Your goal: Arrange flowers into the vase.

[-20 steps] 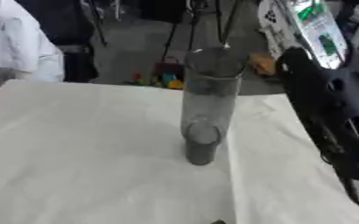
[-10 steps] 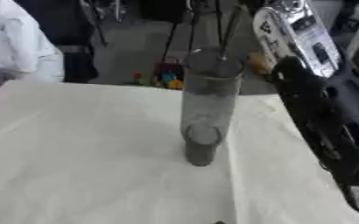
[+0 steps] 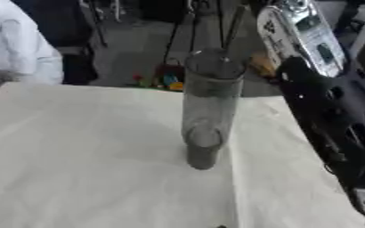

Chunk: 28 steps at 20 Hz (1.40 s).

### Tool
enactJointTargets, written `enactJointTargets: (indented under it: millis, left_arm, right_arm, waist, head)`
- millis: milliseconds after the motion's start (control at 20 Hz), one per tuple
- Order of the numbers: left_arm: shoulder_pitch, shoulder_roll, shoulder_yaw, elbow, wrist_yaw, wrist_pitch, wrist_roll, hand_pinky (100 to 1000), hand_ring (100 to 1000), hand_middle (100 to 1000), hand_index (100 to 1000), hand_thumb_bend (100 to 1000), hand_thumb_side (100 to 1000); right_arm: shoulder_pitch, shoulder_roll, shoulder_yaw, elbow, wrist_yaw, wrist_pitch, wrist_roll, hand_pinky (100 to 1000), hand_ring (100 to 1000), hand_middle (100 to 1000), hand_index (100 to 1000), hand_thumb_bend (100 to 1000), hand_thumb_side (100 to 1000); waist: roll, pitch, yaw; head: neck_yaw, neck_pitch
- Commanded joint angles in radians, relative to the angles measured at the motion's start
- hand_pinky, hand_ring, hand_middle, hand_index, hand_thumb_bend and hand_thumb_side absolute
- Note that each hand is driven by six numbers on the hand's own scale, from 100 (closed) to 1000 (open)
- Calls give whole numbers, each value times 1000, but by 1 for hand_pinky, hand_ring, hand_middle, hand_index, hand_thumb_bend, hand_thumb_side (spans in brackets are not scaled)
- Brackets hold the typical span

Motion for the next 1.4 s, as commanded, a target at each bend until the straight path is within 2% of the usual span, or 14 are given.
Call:
enactJointTargets:
  millis: [50, 400, 600, 1100, 1400]
  left_arm:
    - [-6, 15, -3, -18, 1, 0, -6, 898, 998, 921, 1000, 175, 1000]
    - [-3, 22, -2, -18, 2, 0, -8, 898, 997, 921, 1000, 178, 1000]
    - [-2, 22, -2, -18, 2, 1, -9, 898, 997, 921, 1000, 179, 1000]
    - [6, 20, 0, -18, 4, 6, -12, 899, 996, 920, 1000, 184, 1000]
    - [9, 13, 1, -18, 8, 7, -14, 899, 996, 919, 1000, 184, 1000]
  right_arm:
    - [-43, -36, -5, -6, 20, -23, 11, 100, 100, 100, 100, 422, 100]
    - [-62, -48, -6, -21, -15, -24, 4, 100, 100, 100, 100, 420, 100]
    - [-64, -44, -6, -22, -42, 1, -19, 100, 100, 100, 100, 419, 100]
    - [-57, -27, 5, -7, -82, 134, -127, 100, 100, 100, 100, 417, 100]
    - [-52, -14, -1, -34, -86, 210, -162, 100, 100, 100, 100, 416, 100]
  waist:
    - [3, -36, -3]
    - [-8, -55, -9]
    - [-11, -65, -14]
    - [-13, -98, -30]
    - [-13, -117, -32]
  head:
    - [6, -15]
    - [15, -3]
    - [20, 5]
    - [30, 39]
    - [32, 41]
